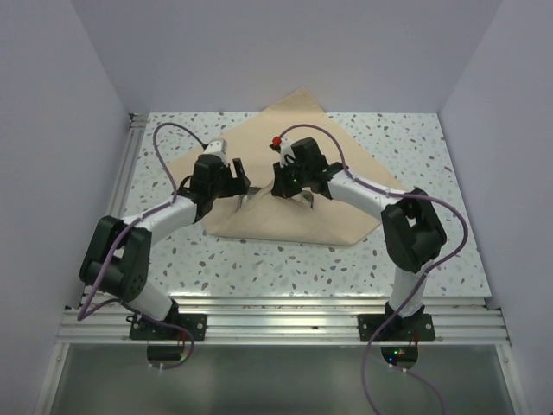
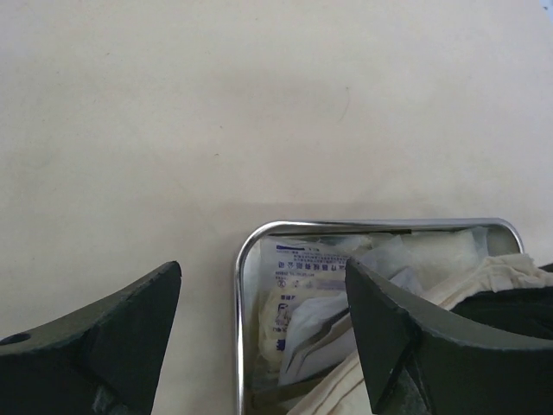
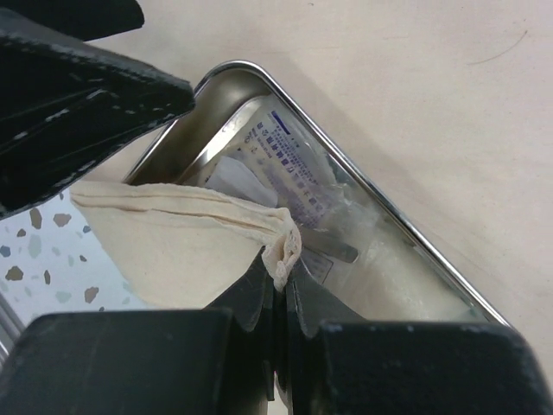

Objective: Prepare the surgical pack

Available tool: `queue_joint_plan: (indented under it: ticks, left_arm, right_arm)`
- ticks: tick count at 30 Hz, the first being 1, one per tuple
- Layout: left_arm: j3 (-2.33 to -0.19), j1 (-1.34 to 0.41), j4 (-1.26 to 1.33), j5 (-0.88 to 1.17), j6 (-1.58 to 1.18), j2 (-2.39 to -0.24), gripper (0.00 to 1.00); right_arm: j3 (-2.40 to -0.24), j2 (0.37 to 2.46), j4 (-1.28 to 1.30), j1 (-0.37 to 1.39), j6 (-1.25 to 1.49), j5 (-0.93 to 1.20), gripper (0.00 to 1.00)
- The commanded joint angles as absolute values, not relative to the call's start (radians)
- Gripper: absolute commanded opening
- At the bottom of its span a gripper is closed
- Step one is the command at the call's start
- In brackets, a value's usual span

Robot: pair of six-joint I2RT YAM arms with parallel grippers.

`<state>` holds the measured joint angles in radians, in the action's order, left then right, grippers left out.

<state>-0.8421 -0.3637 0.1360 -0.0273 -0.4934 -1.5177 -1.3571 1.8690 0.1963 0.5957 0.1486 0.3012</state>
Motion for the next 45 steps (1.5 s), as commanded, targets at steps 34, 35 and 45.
queue_joint_plan:
  ticks: [34, 35, 45]
  left_arm:
    - [-1.359, -0.302, 0.120, 0.261, -0.338, -2.045, 0.43]
    - [-1.368, -0.302, 0.120, 0.273, -0.336, -2.049, 0.43]
    - [-1.407, -0.299, 0.086, 0.258, -0.336, -2.089, 0.41]
  right_arm:
    - [-1.707, 2.140, 0.215, 0.496, 0.117, 0.267, 0.03]
    - [-1.718, 2.146, 0.215, 0.494, 0.118, 0.273, 0.05]
    - [-1.732, 2.191, 0.190, 0.469, 0.147, 0.321, 0.22]
